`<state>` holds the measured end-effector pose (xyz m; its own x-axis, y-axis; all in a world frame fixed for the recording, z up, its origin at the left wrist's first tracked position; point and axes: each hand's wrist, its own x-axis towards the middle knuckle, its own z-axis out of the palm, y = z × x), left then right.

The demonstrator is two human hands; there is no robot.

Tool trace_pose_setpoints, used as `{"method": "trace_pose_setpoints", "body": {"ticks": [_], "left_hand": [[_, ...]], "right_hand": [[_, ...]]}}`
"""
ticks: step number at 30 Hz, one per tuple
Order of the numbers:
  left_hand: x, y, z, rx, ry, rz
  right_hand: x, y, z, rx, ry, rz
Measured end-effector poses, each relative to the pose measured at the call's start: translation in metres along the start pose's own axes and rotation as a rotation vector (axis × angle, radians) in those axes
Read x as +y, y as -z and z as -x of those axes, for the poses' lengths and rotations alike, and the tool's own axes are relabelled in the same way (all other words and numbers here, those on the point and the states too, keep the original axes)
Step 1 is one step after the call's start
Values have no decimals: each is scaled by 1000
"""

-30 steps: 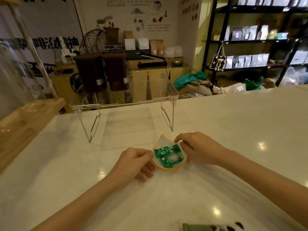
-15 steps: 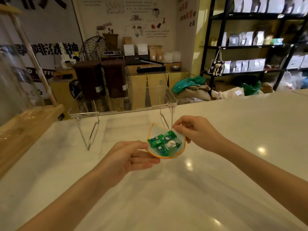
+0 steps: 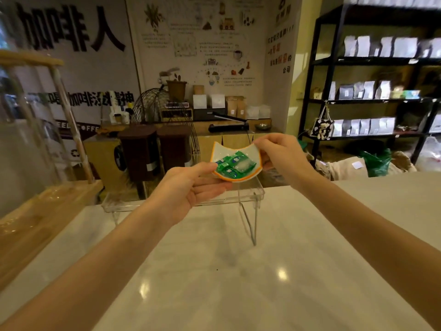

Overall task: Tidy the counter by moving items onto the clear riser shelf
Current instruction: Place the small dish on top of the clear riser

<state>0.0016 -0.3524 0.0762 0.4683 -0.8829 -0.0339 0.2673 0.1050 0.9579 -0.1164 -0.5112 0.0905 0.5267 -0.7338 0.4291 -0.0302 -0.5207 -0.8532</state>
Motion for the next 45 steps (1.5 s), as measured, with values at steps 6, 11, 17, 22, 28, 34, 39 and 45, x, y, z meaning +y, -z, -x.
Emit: {"method": "trace_pose_setpoints", "body": {"ticks": [6, 11, 17, 22, 28, 34, 39, 45], "left_hand": [[-1, -8, -51, 93, 81, 35], [0, -7, -84, 150, 127, -12], [-5, 2, -108, 161, 182, 54], [-2, 5, -118, 159, 196, 72], [-3, 4, -122, 178, 195, -7], [-3, 0, -119, 178, 168, -245], [0, -3, -114, 254, 13, -651], [-1, -15, -92, 339, -273, -1248]], "right_hand": [[27, -19, -45, -7, -108, 12], [45, -31, -69, -36, -134, 67], [64, -39, -82, -66, -178, 76], [76, -45, -88, -98, -187, 40], [88, -52, -89, -77, -173, -25], [82, -47, -84, -129, -156, 48], [67, -30, -62, -235, -191, 187], [53, -1, 1, -280, -62, 278]]}}
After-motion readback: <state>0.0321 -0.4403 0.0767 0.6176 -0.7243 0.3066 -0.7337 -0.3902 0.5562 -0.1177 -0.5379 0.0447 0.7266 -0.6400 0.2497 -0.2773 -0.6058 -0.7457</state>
